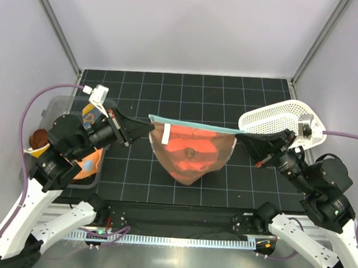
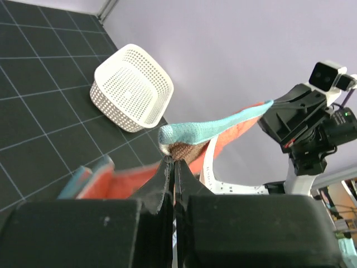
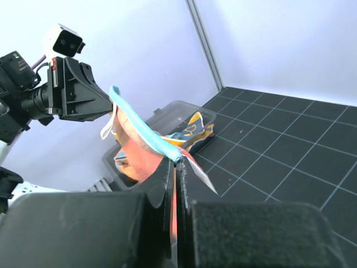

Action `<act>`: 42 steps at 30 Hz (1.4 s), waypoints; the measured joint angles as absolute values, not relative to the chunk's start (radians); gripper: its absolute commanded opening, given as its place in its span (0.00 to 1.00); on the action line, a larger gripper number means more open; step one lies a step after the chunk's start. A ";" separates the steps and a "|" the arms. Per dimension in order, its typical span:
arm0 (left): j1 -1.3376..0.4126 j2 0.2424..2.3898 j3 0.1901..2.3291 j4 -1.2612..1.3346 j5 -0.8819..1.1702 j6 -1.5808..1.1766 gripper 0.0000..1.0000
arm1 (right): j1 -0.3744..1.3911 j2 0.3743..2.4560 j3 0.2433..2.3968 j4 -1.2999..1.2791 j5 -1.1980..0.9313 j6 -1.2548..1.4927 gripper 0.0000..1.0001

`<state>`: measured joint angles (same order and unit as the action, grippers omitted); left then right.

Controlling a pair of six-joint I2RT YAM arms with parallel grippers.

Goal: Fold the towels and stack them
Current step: Flatten out the crumpled towel

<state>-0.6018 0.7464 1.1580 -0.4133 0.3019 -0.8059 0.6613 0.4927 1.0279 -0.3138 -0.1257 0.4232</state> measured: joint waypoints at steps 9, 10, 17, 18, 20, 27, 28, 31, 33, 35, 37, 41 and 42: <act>-0.604 0.977 1.347 -0.451 0.100 -0.738 0.00 | 0.661 0.770 1.150 -0.295 0.030 0.425 0.01; -0.604 1.020 1.375 -0.455 0.070 -0.717 0.00 | 0.661 0.806 1.171 -0.287 0.057 0.413 0.01; -0.492 1.385 1.584 -0.461 -0.033 -0.645 0.00 | 0.547 1.239 1.386 -0.161 0.146 0.286 0.01; -0.456 1.447 1.614 -0.452 -0.035 -0.646 0.00 | 0.529 1.301 1.406 -0.132 0.143 0.285 0.01; -0.387 1.559 1.649 -0.408 -0.025 -0.646 0.00 | 0.443 1.432 1.440 -0.094 0.116 0.275 0.01; -0.285 1.860 1.758 -0.284 0.110 -0.590 0.00 | 0.360 1.770 1.535 -0.010 -0.027 0.215 0.01; -0.287 1.863 1.757 -0.288 0.127 -0.585 0.00 | 0.360 1.771 1.524 -0.011 -0.043 0.212 0.01; -0.296 1.813 1.708 -0.260 0.179 -0.568 0.00 | 0.367 1.689 1.446 0.013 -0.090 0.210 0.01; -0.306 1.723 1.625 -0.236 0.213 -0.567 0.00 | 0.379 1.562 1.348 0.022 -0.112 0.210 0.01; -0.325 1.592 1.520 -0.226 0.234 -0.567 0.00 | 0.401 1.417 1.262 0.026 -0.126 0.207 0.01; -0.363 1.459 1.431 -0.213 0.243 -0.568 0.00 | 0.439 1.234 1.170 0.014 -0.141 0.207 0.01; -0.493 1.153 1.283 -0.213 0.256 -0.585 0.00 | 0.521 0.913 1.071 -0.043 -0.172 0.214 0.01; -0.522 1.080 1.256 -0.214 0.258 -0.597 0.00 | 0.530 0.860 1.060 -0.058 -0.178 0.221 0.01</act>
